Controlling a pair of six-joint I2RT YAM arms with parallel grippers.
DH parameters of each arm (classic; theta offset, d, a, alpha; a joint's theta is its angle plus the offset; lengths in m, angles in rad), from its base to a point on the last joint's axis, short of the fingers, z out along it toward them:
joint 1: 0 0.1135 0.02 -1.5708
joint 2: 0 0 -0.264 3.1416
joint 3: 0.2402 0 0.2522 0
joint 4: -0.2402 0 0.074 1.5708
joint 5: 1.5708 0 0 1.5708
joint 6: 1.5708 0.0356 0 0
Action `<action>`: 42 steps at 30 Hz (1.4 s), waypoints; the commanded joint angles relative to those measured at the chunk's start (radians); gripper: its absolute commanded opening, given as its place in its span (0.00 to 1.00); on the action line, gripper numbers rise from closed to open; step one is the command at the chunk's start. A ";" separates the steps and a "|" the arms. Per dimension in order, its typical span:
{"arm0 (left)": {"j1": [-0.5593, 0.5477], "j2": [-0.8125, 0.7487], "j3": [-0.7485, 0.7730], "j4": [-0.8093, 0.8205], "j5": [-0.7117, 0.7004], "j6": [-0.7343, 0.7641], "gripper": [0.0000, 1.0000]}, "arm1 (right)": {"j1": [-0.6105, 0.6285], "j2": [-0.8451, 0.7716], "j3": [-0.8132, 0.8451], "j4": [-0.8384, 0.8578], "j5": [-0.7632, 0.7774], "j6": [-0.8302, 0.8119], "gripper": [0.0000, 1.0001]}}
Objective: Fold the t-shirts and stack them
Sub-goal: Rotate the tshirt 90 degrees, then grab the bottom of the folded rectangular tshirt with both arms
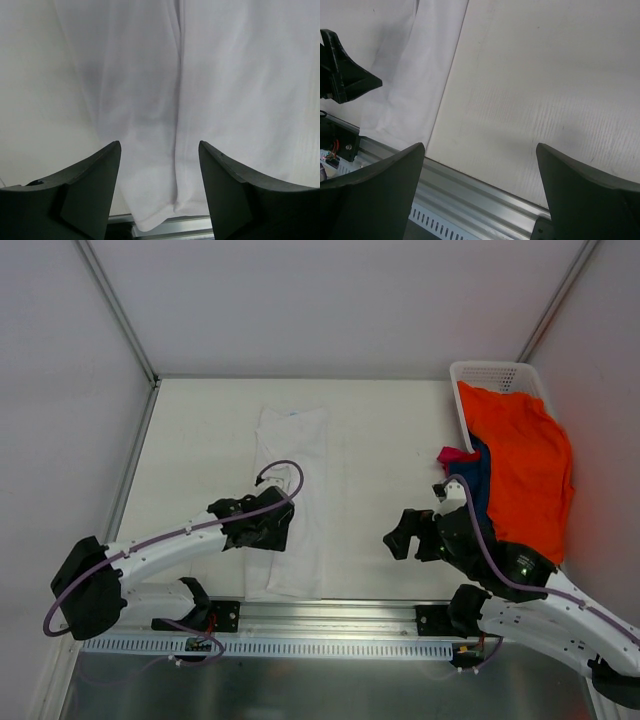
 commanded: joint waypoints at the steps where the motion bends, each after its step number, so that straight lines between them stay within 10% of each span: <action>1: 0.001 -0.010 0.112 -0.033 -0.065 0.085 0.66 | 0.000 0.016 -0.019 0.054 -0.029 0.024 1.00; 12: -0.082 -0.510 -0.072 -0.272 0.076 -0.318 0.65 | 0.212 0.259 -0.217 0.398 -0.004 0.285 0.98; 19: -0.266 -0.473 -0.124 -0.474 0.035 -0.597 0.65 | 0.424 0.714 0.002 0.421 0.075 0.352 0.99; 42: -0.423 -0.383 -0.291 -0.412 -0.096 -0.880 0.62 | 0.425 0.993 0.025 0.694 -0.068 0.342 0.82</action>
